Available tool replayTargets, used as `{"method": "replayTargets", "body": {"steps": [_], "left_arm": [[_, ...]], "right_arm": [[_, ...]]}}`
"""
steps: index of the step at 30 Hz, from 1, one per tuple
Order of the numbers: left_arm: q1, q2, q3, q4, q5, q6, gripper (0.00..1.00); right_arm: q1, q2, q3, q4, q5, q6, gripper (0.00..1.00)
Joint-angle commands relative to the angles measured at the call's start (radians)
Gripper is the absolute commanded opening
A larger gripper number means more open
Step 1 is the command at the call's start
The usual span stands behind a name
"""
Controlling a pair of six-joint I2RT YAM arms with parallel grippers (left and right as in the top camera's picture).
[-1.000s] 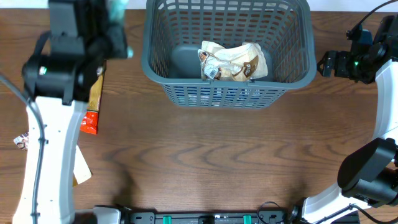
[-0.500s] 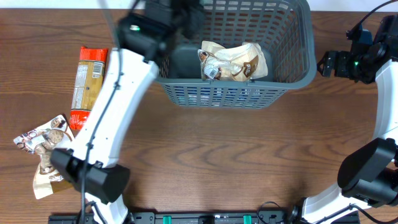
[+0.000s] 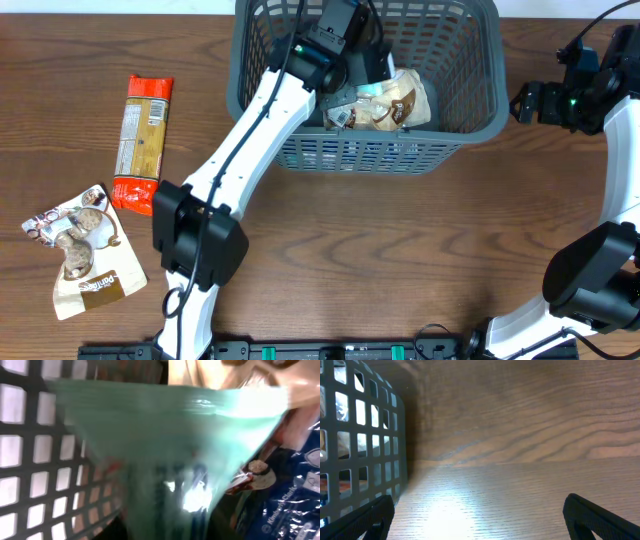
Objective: Pack container
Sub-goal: 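Carry the teal snack into the basket and open the left gripper, then move the left gripper back to the spaghetti package and grasp it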
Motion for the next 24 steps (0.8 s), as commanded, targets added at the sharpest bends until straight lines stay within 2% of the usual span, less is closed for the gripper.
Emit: {"method": "replayTargets", "body": {"steps": [1,2,3,4,5,7,8,12,18,21,24], "left_arm": [[0.022,-0.02,0.023,-0.001,-0.005,0.036,0.33],[0.024,-0.02,0.023,-0.001,-0.006,0.036,0.42],[0.024,-0.02,0.023,-0.002,-0.006,0.035,0.65],[0.024,-0.02,0.023,-0.004,-0.006,0.035,0.74],[0.024,-0.021,0.023,-0.005,-0.006,0.035,0.82],[0.024,-0.029,0.023,0.0,-0.006,0.013,0.86],[0.024,-0.035,0.023,0.002,-0.006,-0.007,0.99],[0.032,-0.093,0.024,0.008,-0.016,-0.079,0.99],[0.089,-0.266,0.024,0.006,-0.156,-0.24,0.99],[0.175,-0.368,0.024,-0.014,-0.17,-0.41,0.99],[0.286,-0.442,0.024,-0.067,-0.17,-0.474,0.99]], "right_arm": [[-0.014,0.013,-0.005,-0.002,0.002,-0.011,0.99],[-0.014,0.013,-0.005,-0.001,0.002,-0.012,0.99],[-0.014,0.013,-0.005,-0.002,0.002,-0.016,0.99],[-0.014,0.013,-0.005,-0.002,0.002,-0.019,0.99],[-0.014,0.013,-0.005,-0.002,0.002,-0.019,0.99],[-0.014,0.013,-0.005,-0.003,0.002,-0.019,0.99],[-0.014,0.013,-0.005,-0.003,0.002,-0.019,0.99],[-0.014,0.013,-0.005,-0.004,0.002,-0.019,0.99],[-0.014,0.013,-0.005,-0.005,0.002,-0.019,0.99],[-0.014,0.013,-0.005,-0.005,0.002,-0.019,0.99],[-0.014,0.013,-0.005,-0.005,0.002,-0.019,0.99]]}}
